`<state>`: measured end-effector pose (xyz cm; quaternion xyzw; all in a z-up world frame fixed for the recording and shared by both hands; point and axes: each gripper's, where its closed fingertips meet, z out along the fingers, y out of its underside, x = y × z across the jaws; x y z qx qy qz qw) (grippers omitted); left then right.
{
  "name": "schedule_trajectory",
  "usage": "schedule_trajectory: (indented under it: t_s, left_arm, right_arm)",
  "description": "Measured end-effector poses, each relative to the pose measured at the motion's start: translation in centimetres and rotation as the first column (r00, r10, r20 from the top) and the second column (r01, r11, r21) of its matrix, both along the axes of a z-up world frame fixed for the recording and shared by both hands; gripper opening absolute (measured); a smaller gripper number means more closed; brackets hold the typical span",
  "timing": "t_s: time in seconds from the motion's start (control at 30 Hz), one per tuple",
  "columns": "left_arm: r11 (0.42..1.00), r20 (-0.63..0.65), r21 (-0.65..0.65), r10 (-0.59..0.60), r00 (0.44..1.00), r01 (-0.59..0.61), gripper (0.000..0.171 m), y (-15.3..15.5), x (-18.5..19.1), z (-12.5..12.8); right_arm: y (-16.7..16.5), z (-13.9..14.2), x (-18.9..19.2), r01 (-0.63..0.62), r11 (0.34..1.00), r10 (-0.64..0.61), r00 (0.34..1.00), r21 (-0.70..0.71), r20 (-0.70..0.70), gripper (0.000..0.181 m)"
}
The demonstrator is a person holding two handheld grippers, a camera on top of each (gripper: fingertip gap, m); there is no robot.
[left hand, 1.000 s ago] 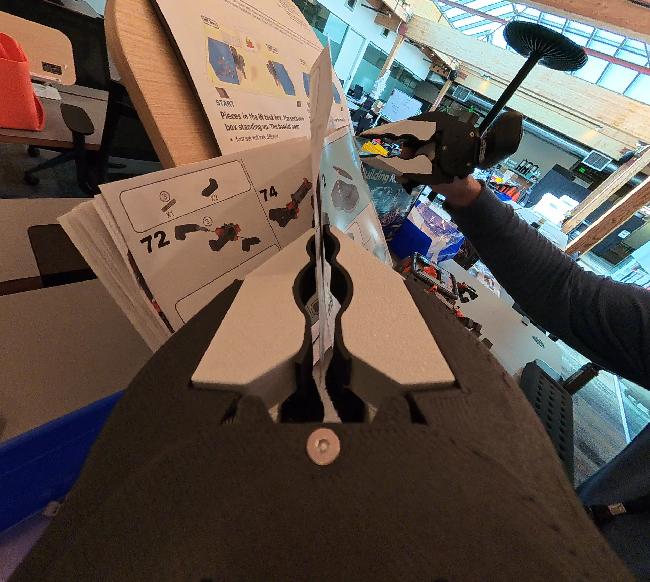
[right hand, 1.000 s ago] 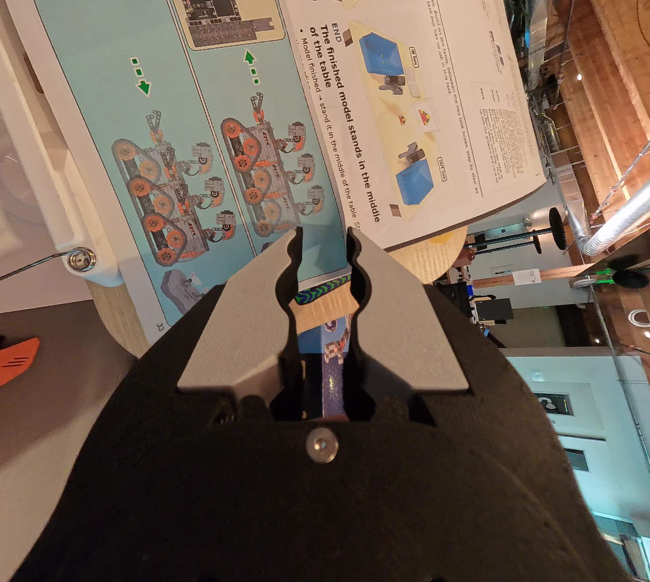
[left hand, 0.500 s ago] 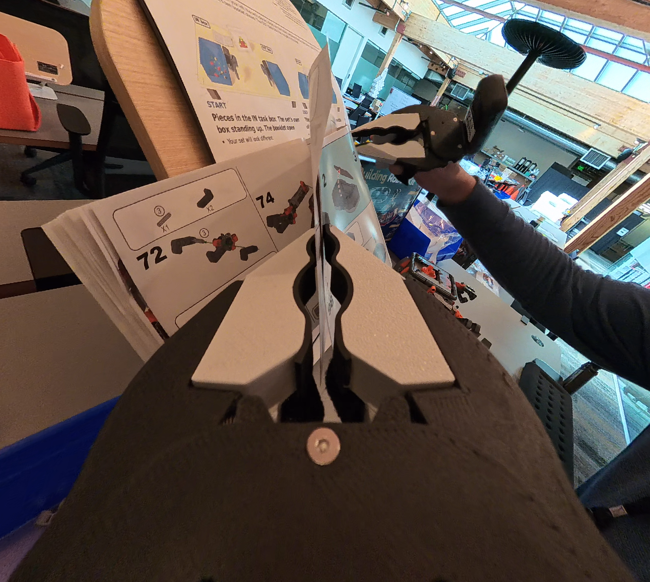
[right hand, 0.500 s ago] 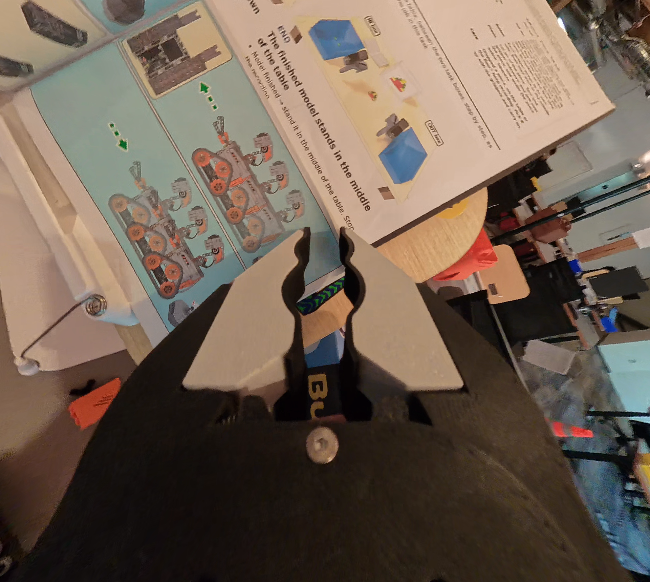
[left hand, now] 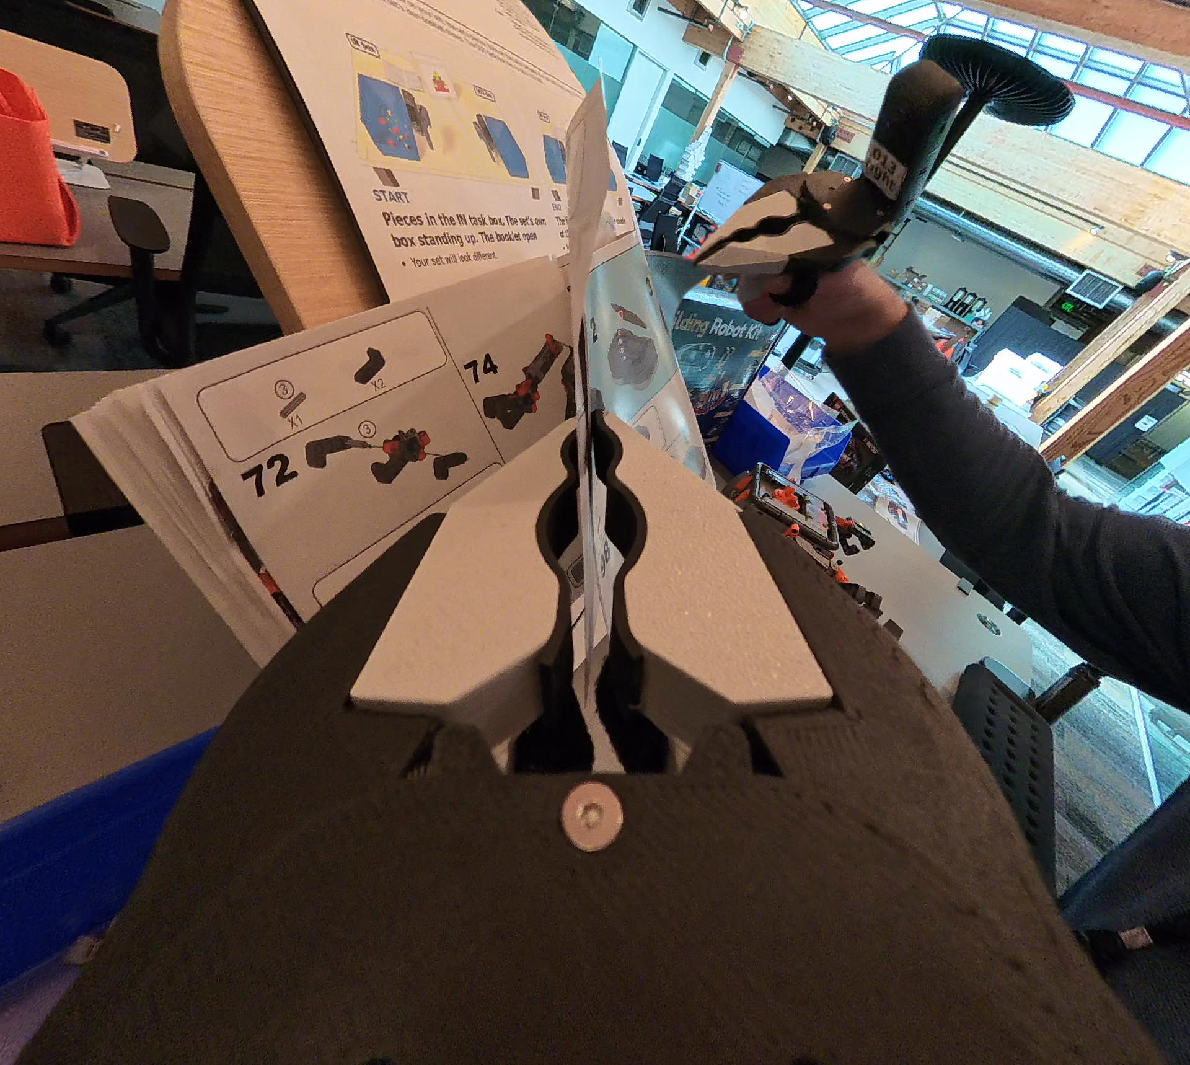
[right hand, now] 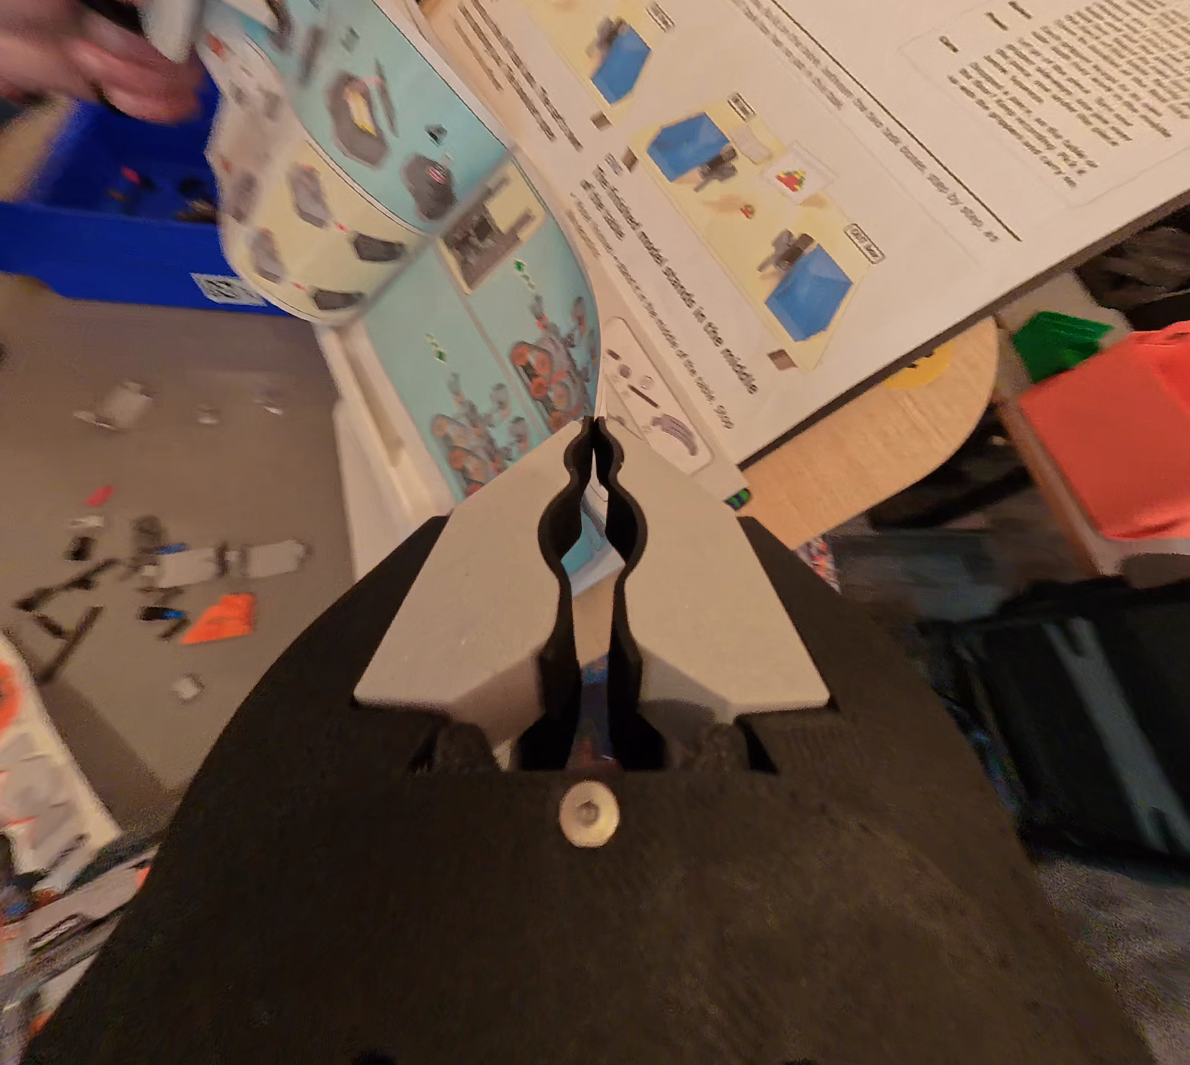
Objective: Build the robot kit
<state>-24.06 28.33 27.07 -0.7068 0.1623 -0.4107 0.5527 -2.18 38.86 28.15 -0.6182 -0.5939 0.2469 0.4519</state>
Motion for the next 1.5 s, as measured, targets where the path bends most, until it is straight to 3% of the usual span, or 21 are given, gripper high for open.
schedule_trajectory:
  t_s: [0.23, 0.5, 0.8, 0.87, 1.03, 1.1, 1.17, 1.23, 1.33, 1.5]
  left_arm:
    - [1.0, -0.015, -0.011, -0.005, 1.0, 0.005, 0.0, 0.5, 0.7, -0.4]
    - [0.999, -0.027, -0.031, -0.008, 1.0, 0.008, 0.0, 1.0, 1.2, -1.0]
    - [0.998, 0.006, -0.057, 0.012, 1.0, -0.011, 0.0, 1.1, 0.0, -1.9]
    - [0.998, 0.012, -0.064, 0.012, 1.0, -0.012, 0.0, 1.1, -0.1, -2.1]
    - [0.996, 0.028, -0.084, 0.011, 1.0, -0.009, 0.0, 1.2, -0.7, -2.6]
    - [0.996, 0.033, -0.086, 0.01, 0.999, -0.007, 0.0, 1.1, -0.8, -2.6]
    - [0.996, 0.033, -0.087, 0.004, 0.999, -0.001, 0.0, 1.1, -0.9, -2.5]
    - [0.996, 0.023, -0.091, -0.001, 1.0, 0.003, 0.0, 1.1, -0.8, -2.7]
    - [0.996, 0.034, -0.088, -0.007, 0.999, 0.01, 0.0, 1.2, -0.6, -2.6]
    - [0.996, 0.041, -0.091, -0.013, 0.999, 0.017, 0.0, 1.1, -0.6, -2.8]
  right_arm:
    - [-5.5, 4.2, -1.7, -0.155, 0.975, 0.132, 0.981, -0.162, -0.144, 0.0]
    - [-12.5, 8.4, -7.8, -0.362, 0.911, 0.298, 0.909, -0.197, -0.291, 0.0]
    - [-13.5, 4.9, -19.3, -0.361, 0.916, 0.302, 0.907, -0.173, -0.293, 0.0]
    - [-13.6, 4.1, -20.8, -0.355, 0.915, 0.289, 0.908, -0.192, -0.303, 0.022]
    - [-13.8, 7.3, -17.9, -0.398, 0.91, 0.301, 0.83, -0.119, -0.47, 0.034]
    - [-12.8, 8.8, -15.0, -0.344, 0.935, 0.247, 0.808, -0.09, -0.535, 0.019]
    - [-10.9, 5.7, -12.3, -0.231, 0.968, 0.183, 0.916, -0.097, -0.357, 0.0]
    - [-8.0, 1.5, -9.6, -0.074, 0.994, 0.059, 0.985, -0.084, -0.163, 0.0]
    - [-9.4, -2.0, -10.1, -0.149, 0.968, 0.12, 0.982, -0.202, -0.146, 0.0]
    - [-10.9, -3.3, -13.9, -0.143, 0.989, 0.137, 0.979, -0.032, -0.153, 0.0]
